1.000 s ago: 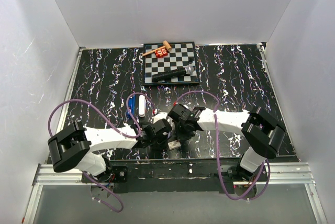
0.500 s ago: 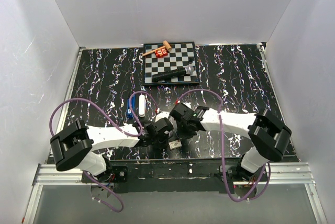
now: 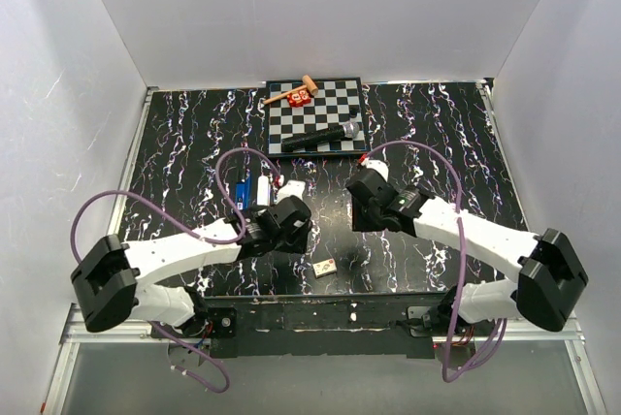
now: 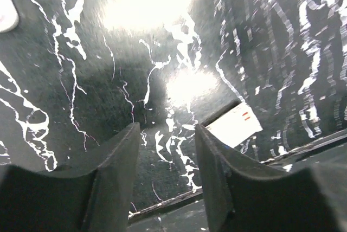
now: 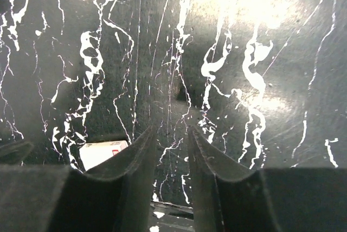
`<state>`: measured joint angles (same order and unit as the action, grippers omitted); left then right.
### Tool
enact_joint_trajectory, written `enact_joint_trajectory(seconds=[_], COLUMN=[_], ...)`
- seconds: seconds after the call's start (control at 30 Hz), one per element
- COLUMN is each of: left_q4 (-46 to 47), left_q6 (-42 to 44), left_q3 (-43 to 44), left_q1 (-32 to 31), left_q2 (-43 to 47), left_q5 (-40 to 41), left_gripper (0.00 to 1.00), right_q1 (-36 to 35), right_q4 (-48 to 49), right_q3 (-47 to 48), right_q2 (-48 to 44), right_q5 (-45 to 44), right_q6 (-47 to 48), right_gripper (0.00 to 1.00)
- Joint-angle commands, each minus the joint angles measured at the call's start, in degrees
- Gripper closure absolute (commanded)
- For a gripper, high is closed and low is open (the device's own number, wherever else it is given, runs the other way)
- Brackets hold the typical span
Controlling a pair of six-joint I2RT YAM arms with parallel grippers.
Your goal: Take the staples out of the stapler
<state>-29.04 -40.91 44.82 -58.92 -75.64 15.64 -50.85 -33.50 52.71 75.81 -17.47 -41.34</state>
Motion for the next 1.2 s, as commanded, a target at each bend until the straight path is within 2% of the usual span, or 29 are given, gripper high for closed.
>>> enact_joint_trajectory(seconds=[0.0, 0.13, 0.27, 0.3, 0.33, 0.37, 0.4, 0.73, 1.17], left_q4=[-3.04, -6.90, -8.31, -8.40, -8.40, -8.67, -9.19, -9.81, -9.46], left_q6=[3.81, 5.04, 6.62, 7.32, 8.46, 9.69, 10.23, 17.78, 22.97], left_q3=[4.22, 6.86, 9.32, 9.84, 10.46, 11.16, 11.78, 19.25, 25.93], left_q1=[0.47, 0.56, 0.56, 0.56, 0.64, 0.64, 0.56, 0.64, 0.64], left_q2=[6.63, 10.15, 13.84, 14.63, 15.16, 15.52, 15.69, 17.54, 19.30], left_q5=[5.71, 8.79, 10.72, 11.16, 11.60, 12.39, 12.75, 14.33, 14.95], left_gripper=[0.51, 0.39, 0.27, 0.22, 0.07, 0.02, 0.02, 0.02, 0.02], right_q1=[-0.04, 0.05, 0.05, 0.05, 0.05, 0.05, 0.05, -0.04, 0.14], right_q4=[0.10, -1.83, -3.85, -4.73, -5.26, -5.52, -5.70, -11.06, -15.72], right_q3=[1.43, 3.27, 6.35, 7.05, 7.75, 8.28, 8.72, 14.61, 22.61], right_q2=[-4.26, -6.02, -8.13, -8.83, -9.45, -10.41, -10.94, -14.99, -17.01], right_q5=[-4.23, -6.86, -9.85, -10.73, -11.43, -12.14, -12.23, -15.74, -24.01], right_q6=[4.07, 6.97, 10.66, 11.10, 11.46, 11.81, 11.99, 13.39, 14.09], right_gripper=[0.60, 0.52, 0.36, 0.33, 0.25, 0.23, 0.15, 0.13, 0.09])
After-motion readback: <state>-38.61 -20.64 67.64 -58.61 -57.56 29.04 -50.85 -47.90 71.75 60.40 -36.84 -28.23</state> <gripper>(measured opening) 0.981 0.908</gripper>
